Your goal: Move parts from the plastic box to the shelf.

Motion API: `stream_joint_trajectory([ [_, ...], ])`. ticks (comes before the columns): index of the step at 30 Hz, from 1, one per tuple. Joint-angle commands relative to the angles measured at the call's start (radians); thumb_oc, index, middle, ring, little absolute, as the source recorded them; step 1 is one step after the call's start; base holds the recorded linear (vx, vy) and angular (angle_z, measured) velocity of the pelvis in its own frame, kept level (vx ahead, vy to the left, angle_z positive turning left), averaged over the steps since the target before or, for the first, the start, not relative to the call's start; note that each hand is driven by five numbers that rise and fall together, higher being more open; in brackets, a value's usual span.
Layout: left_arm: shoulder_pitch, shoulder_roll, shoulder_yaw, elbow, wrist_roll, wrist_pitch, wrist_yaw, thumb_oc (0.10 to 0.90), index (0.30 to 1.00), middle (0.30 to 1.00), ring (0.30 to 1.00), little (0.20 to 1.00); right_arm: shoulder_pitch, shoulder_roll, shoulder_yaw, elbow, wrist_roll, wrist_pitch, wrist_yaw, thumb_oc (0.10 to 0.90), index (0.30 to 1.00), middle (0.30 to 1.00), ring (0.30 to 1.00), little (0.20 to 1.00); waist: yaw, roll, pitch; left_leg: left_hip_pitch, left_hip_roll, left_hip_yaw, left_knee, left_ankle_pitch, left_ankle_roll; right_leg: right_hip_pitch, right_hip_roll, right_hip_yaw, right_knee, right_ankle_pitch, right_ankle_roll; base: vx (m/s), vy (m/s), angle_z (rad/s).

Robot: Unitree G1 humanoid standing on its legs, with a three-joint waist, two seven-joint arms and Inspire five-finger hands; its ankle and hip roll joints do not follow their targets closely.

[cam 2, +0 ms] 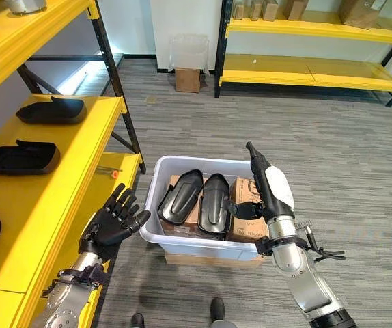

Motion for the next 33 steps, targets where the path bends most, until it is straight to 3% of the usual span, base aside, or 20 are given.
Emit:
stream_joint_trajectory([
  [1, -0.087, 0.077, 0.007, -0.103, -0.001, -0.067, -0.028, 0.900, 1.000, 1.000, 1.000, 1.000, -0.190, -0.008, -0.006, -0.065, -0.031, -0.076, -0.027, 0.900, 1.000, 1.000, 1.000, 1.000, 0.013, -0.047, -0.020, 0.021, -0.022, 0.017, -0.008, -0.025, 0.019, 0.065, -0.069, -0.048, 0.009, -0.055, 0.021, 0.04, 0.003, -0.01],
  [8, -0.148, 0.099, -0.026, -0.105, -0.009, -0.041, -0.009, 0.900, 1.000, 1.000, 1.000, 1.000, -0.338, 0.001, 0.051, -0.025, -0.054, -0.006, -0.046, 0.900, 1.000, 1.000, 1.000, 1.000, 0.034, -0.035, 0.024, -0.032, -0.031, 0.001, 0.003, -0.015, 0.027, 0.012, -0.075, -0.052, 0.032, -0.054, 0.017, 0.00, -0.021, 0.03],
  [17, -0.219, 0.137, -0.035, -0.111, -0.017, -0.058, -0.009, 0.900, 1.000, 1.000, 1.000, 1.000, -0.458, -0.031, 0.057, 0.043, -0.138, 0.003, -0.060, 0.900, 1.000, 1.000, 1.000, 1.000, 0.025, 0.006, 0.139, -0.137, -0.041, -0.014, 0.040, 0.001, 0.033, -0.100, -0.080, -0.037, 0.094, -0.069, 0.002, -0.08, 0.000, 0.03],
  [22, -0.229, 0.138, -0.031, -0.116, -0.040, -0.086, -0.012, 0.900, 1.000, 1.000, 1.000, 1.000, -0.474, -0.054, 0.048, 0.049, -0.171, -0.004, -0.061, 0.900, 1.000, 1.000, 1.000, 1.000, 0.012, 0.017, 0.183, -0.171, -0.043, -0.012, 0.051, 0.009, 0.033, -0.133, -0.078, -0.029, 0.107, -0.072, -0.005, -0.04, 0.002, -0.02],
  [33, -0.215, 0.148, -0.011, -0.151, -0.041, -0.098, -0.012, 0.900, 1.000, 1.000, 1.000, 1.000, -0.380, -0.117, -0.072, -0.071, -0.172, -0.038, -0.096, 0.900, 1.000, 1.000, 1.000, 1.000, -0.016, 0.011, 0.252, -0.217, -0.044, 0.010, 0.067, 0.012, 0.037, -0.180, -0.074, -0.011, 0.119, -0.069, -0.007, -0.03, -0.020, -0.04],
])
